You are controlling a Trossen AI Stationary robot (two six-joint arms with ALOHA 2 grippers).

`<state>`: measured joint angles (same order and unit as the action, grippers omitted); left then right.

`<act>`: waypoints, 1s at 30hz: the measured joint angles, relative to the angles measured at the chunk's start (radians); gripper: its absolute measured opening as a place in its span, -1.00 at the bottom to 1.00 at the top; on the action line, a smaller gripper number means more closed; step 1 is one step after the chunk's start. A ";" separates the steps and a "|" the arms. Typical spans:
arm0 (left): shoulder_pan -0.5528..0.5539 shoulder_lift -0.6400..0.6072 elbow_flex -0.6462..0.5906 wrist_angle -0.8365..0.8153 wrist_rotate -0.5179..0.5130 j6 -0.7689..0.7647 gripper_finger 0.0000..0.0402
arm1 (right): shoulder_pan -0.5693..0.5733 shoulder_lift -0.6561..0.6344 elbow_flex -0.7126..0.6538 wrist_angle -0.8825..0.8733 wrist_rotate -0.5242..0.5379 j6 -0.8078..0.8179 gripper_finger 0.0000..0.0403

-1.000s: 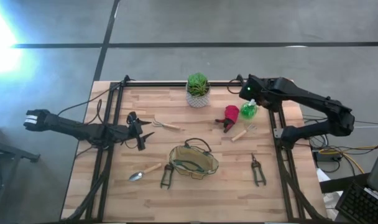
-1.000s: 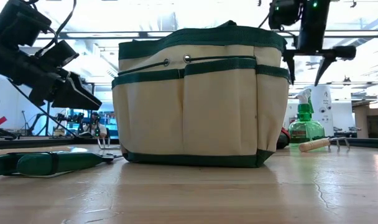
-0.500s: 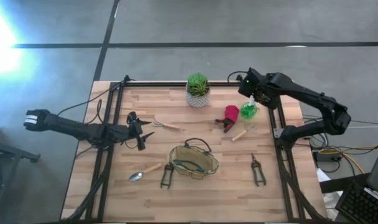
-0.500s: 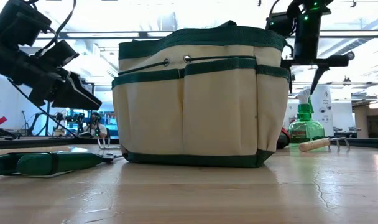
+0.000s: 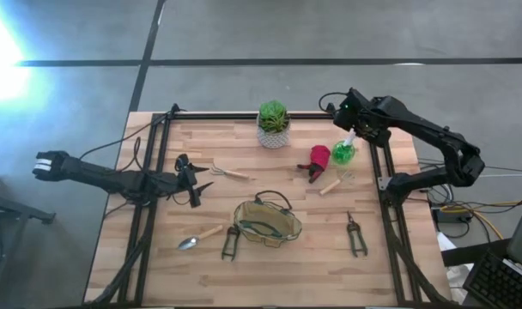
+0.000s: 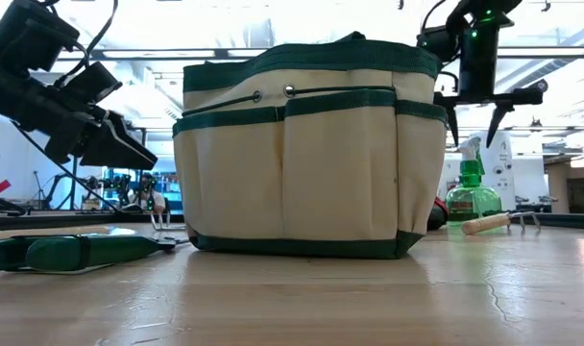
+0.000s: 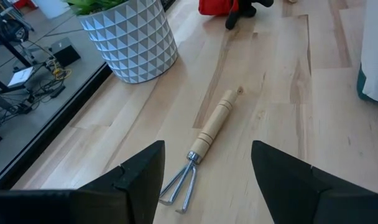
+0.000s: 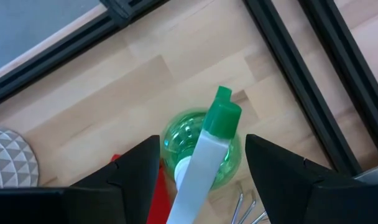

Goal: Pick & Place Garden tools in Gardening bag
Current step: Put the green spray bottle into the white gardening bag

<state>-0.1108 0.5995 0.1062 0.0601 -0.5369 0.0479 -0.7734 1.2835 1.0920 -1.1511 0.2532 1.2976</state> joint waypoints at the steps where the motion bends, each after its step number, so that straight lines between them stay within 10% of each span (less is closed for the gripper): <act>1: 0.000 0.000 0.000 0.000 0.000 0.000 0.20 | 0.000 0.000 0.000 0.000 0.000 0.000 0.13; 30: 0.000 0.000 0.000 0.000 0.000 -0.003 0.20 | 0.000 0.059 0.001 0.004 -0.031 -0.097 -0.60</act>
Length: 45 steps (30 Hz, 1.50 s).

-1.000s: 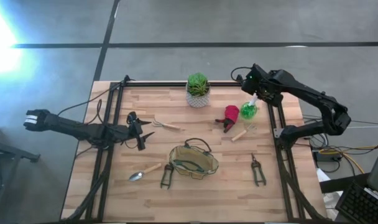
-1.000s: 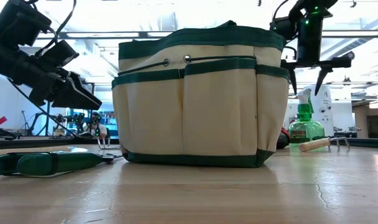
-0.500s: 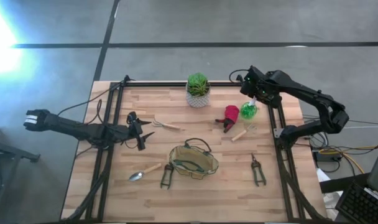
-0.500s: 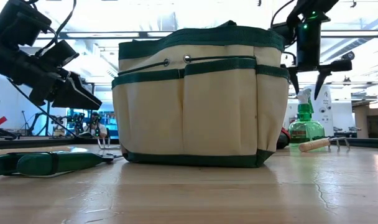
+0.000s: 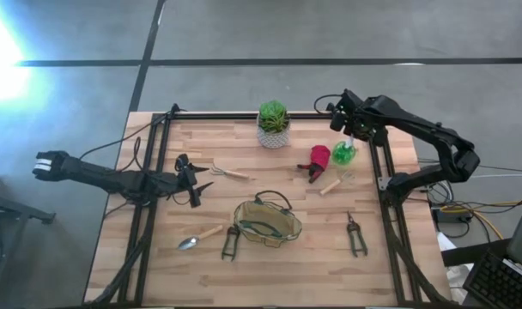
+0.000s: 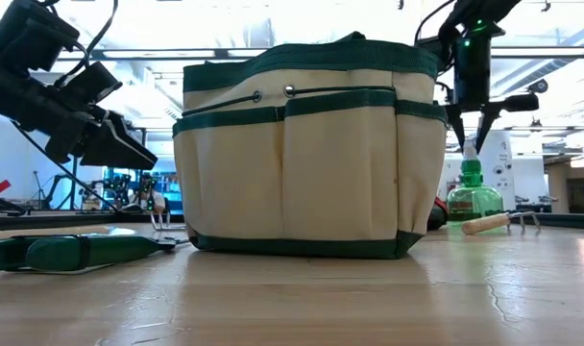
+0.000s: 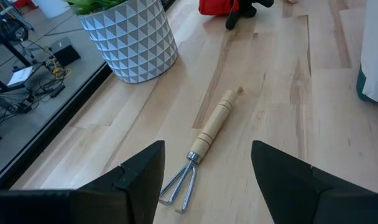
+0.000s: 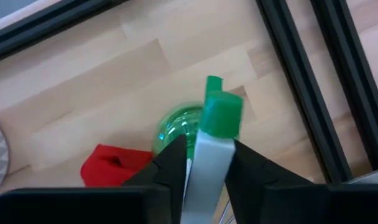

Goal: Pick & Place Garden tools in Gardening bag
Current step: Put the green spray bottle into the white gardening bag

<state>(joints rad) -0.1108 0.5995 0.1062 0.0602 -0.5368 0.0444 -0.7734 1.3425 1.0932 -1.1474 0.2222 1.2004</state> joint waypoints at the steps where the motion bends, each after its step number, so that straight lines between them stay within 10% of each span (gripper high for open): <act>1: 0.000 0.000 0.000 0.000 0.000 0.000 0.20 | 0.000 -0.001 0.002 -0.001 -0.008 -0.010 -0.65; 45: 0.000 0.000 0.000 0.000 0.000 0.007 0.20 | 0.008 -0.008 0.330 -0.151 0.022 -0.526 -0.81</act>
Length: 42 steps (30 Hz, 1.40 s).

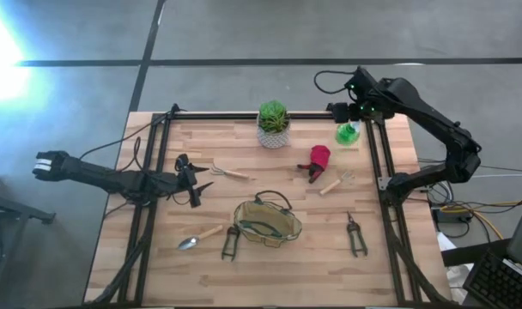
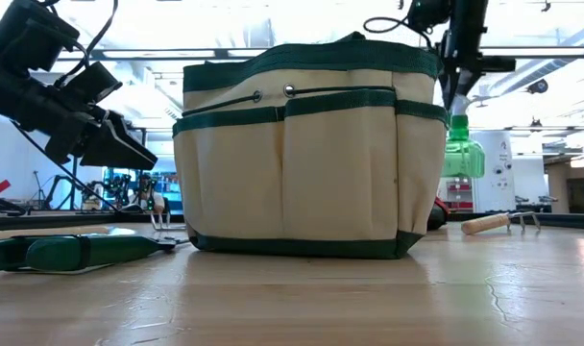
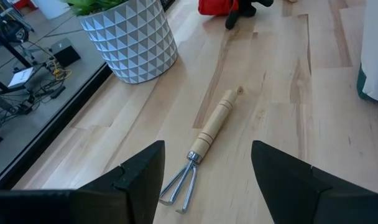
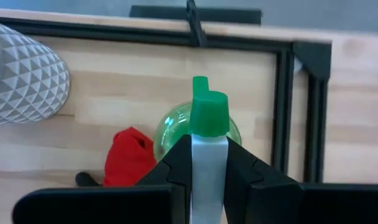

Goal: Pick & Place Garden tools in Gardening bag
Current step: Put the green spray bottle into the white gardening bag

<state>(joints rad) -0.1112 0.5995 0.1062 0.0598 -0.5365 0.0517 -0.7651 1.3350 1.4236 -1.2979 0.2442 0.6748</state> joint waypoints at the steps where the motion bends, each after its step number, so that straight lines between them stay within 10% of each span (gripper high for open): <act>1: 0.000 0.000 0.000 0.000 0.000 0.000 0.20 | 0.003 0.000 0.009 0.000 0.008 -0.022 -0.81; 30: 0.000 0.000 0.000 0.000 0.000 0.001 0.20 | 0.223 -0.005 0.093 0.171 0.089 -0.493 -0.81; 42: 0.000 0.000 0.000 0.000 -0.001 0.001 0.20 | 0.426 -0.088 0.093 0.300 -0.097 -0.429 -0.81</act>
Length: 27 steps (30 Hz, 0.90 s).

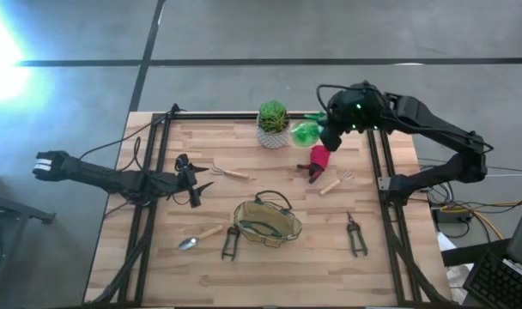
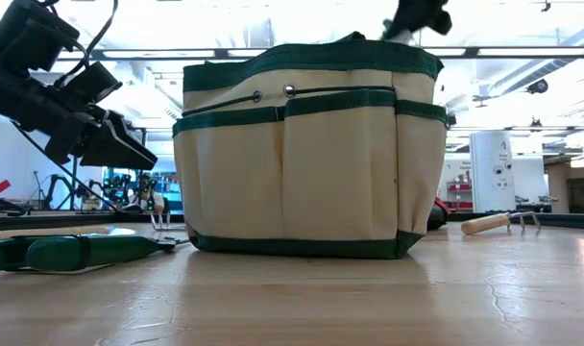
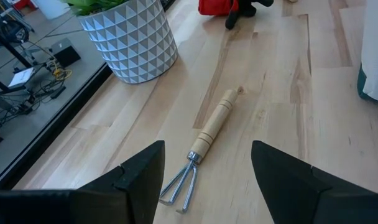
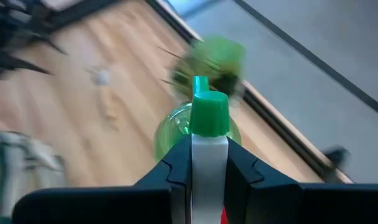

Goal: Pick & Place Garden tools in Gardening bag
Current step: Put the green spray bottle into the white gardening bag

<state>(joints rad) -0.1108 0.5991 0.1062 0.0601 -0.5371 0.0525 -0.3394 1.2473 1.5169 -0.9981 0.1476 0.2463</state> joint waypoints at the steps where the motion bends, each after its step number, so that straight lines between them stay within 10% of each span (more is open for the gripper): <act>1: 0.000 0.000 0.000 0.000 0.000 0.000 0.20 | 0.023 -0.009 0.000 0.015 0.000 0.015 -0.81; 27: 0.000 0.000 0.000 0.030 -0.004 0.000 0.20 | 0.396 -0.033 0.000 0.233 0.043 0.087 -0.81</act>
<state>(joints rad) -0.1108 0.5991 0.1062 0.0898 -0.5407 0.0525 0.0563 1.2143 1.5173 -0.7648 0.1904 0.3336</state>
